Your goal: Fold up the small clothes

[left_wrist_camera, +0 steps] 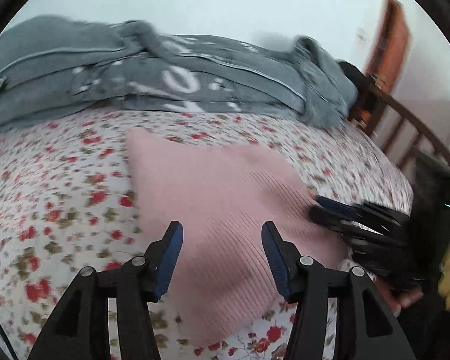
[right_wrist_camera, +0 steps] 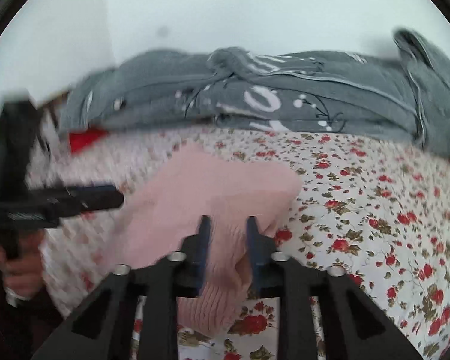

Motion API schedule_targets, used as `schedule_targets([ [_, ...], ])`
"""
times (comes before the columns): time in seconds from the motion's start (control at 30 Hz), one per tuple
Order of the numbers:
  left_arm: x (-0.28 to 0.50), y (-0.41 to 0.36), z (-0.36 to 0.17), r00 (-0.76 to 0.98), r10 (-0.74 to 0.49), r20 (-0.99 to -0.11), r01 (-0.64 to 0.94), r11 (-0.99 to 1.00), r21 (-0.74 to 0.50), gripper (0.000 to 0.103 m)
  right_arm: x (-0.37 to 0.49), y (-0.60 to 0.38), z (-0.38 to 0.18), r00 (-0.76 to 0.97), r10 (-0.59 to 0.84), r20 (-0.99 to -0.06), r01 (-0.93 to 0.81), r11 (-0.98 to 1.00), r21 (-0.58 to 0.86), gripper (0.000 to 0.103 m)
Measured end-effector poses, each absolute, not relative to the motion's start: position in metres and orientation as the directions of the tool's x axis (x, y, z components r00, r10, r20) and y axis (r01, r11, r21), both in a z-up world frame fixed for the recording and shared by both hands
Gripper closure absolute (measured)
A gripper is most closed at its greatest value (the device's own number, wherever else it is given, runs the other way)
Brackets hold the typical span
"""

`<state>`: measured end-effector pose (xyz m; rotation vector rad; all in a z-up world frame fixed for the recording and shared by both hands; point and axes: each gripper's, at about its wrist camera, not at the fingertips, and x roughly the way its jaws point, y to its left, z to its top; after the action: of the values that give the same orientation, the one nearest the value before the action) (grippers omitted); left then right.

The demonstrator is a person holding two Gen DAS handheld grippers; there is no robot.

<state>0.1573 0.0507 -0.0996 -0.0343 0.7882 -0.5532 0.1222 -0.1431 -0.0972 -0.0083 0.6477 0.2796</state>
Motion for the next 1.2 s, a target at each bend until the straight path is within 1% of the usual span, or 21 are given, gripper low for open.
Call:
schedule_targets([
  [0.07,0.152,0.041,-0.121,0.583,-0.437,-0.685,0.453,0.875,-0.172,0.051,0.129,-0.136,-0.124,0.758,0.172,-0.629,-0.224,0.975,-0.003,0.088],
  [0.1,0.149,0.038,-0.129,0.594,-0.407,-0.694,0.447,0.884,-0.135,0.051,0.132,-0.136,-0.132,0.752,0.162,-0.638,-0.212,0.977,-0.002,0.088],
  [0.17,0.144,0.036,-0.126,0.624,-0.385,-0.680,0.452,0.888,-0.087,0.051,0.129,-0.143,-0.132,0.744,0.190,-0.641,-0.217,0.975,0.037,0.088],
  [0.23,0.147,0.041,-0.115,0.619,-0.403,-0.674,0.451,0.885,-0.114,0.050,0.129,-0.150,-0.118,0.725,0.225,-0.651,-0.232,0.970,0.077,0.087],
  [0.3,0.155,0.048,-0.106,0.626,-0.402,-0.668,0.422,0.895,-0.144,0.050,0.131,-0.154,-0.106,0.728,0.245,-0.640,-0.241,0.966,0.095,0.087],
  [0.37,0.166,0.051,-0.102,0.642,-0.375,-0.669,0.389,0.911,-0.137,0.050,0.132,-0.156,-0.096,0.744,0.247,-0.621,-0.239,0.966,0.098,0.083],
  [0.43,0.175,0.053,-0.102,0.646,-0.351,-0.678,0.365,0.922,-0.130,0.050,0.140,-0.158,-0.087,0.757,0.234,-0.610,-0.221,0.970,0.098,0.073],
  [0.47,0.178,0.054,-0.102,0.645,-0.345,-0.682,0.355,0.925,-0.132,0.050,0.144,-0.158,-0.086,0.759,0.234,-0.608,-0.217,0.971,0.103,0.072],
  [0.63,0.208,0.063,-0.106,0.636,-0.336,-0.695,0.316,0.935,-0.163,0.049,0.170,-0.159,-0.084,0.765,0.222,-0.605,-0.198,0.974,0.107,0.072],
  [0.77,0.236,0.055,-0.114,0.634,-0.292,-0.716,0.315,0.943,-0.105,0.049,0.192,-0.155,-0.090,0.762,0.220,-0.610,-0.213,0.973,0.085,0.072],
  [0.9,0.267,0.045,-0.130,0.584,-0.290,-0.758,0.355,0.931,-0.083,0.047,0.223,-0.154,-0.113,0.715,0.206,-0.667,-0.204,0.975,0.083,0.072],
  [0.93,0.275,0.045,-0.139,0.548,-0.311,-0.776,0.374,0.921,-0.106,0.046,0.231,-0.153,-0.122,0.701,0.187,-0.688,-0.194,0.979,0.068,0.072],
  [0.97,0.280,0.047,-0.146,0.526,-0.334,-0.782,0.381,0.915,-0.135,0.043,0.236,-0.153,-0.131,0.691,0.170,-0.702,-0.183,0.981,0.058,0.072],
  [1.03,0.285,0.055,-0.151,0.511,-0.386,-0.768,0.382,0.902,-0.200,0.040,0.239,-0.156,-0.139,0.690,0.168,-0.704,-0.175,0.983,0.063,0.072],
  [1.1,0.292,0.067,-0.150,0.491,-0.462,-0.739,0.396,0.874,-0.283,0.040,0.239,-0.160,-0.136,0.689,0.197,-0.698,-0.189,0.978,0.089,0.072],
  [1.2,0.304,0.079,-0.148,0.525,-0.483,-0.701,0.370,0.871,-0.323,0.042,0.241,-0.165,-0.126,0.694,0.228,-0.683,-0.211,0.971,0.110,0.072],
])
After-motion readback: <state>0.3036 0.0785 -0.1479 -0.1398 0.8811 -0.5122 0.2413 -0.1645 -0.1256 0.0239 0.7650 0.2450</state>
